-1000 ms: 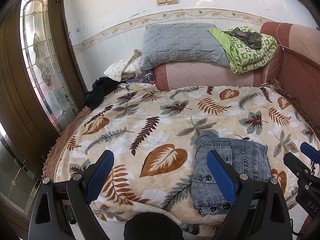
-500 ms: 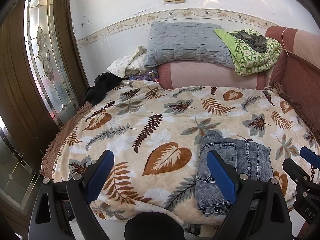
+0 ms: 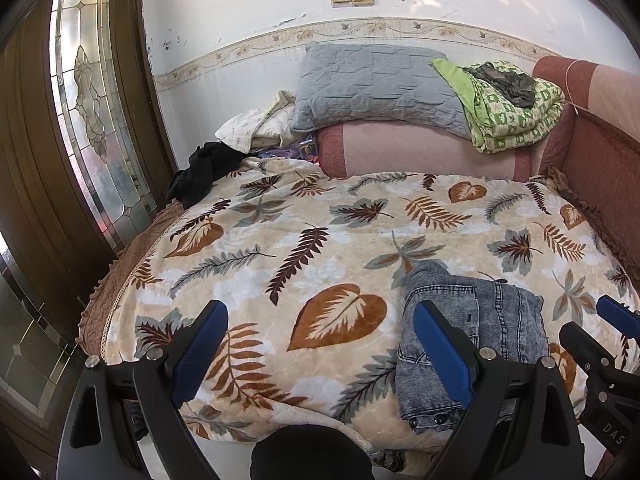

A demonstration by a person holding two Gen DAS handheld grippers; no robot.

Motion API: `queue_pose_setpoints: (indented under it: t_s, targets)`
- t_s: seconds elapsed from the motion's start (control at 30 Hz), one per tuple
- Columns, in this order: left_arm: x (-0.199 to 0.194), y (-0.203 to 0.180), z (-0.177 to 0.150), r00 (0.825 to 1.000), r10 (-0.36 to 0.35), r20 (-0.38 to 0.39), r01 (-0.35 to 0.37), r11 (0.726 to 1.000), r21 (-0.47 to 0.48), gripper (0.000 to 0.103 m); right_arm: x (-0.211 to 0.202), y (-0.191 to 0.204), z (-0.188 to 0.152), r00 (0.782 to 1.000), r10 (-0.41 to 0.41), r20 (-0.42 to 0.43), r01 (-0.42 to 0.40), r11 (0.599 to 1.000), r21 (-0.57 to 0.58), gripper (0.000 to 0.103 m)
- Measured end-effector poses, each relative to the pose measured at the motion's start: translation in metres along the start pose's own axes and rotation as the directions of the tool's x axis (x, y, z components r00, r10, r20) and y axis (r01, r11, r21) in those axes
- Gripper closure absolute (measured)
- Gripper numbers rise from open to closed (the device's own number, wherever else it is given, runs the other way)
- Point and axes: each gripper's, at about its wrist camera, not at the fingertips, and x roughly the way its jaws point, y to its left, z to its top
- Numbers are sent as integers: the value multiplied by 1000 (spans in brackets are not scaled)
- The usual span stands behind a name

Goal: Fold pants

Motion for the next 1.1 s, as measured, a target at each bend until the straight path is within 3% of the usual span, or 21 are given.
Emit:
queue_pose_setpoints:
  t_s: [1.1]
  targets:
    - [5, 7, -3, 1000, 2, -9, -2, 1000, -12, 9, 4, 19, -2, 1000, 8, -17, -8, 999, -37, 34]
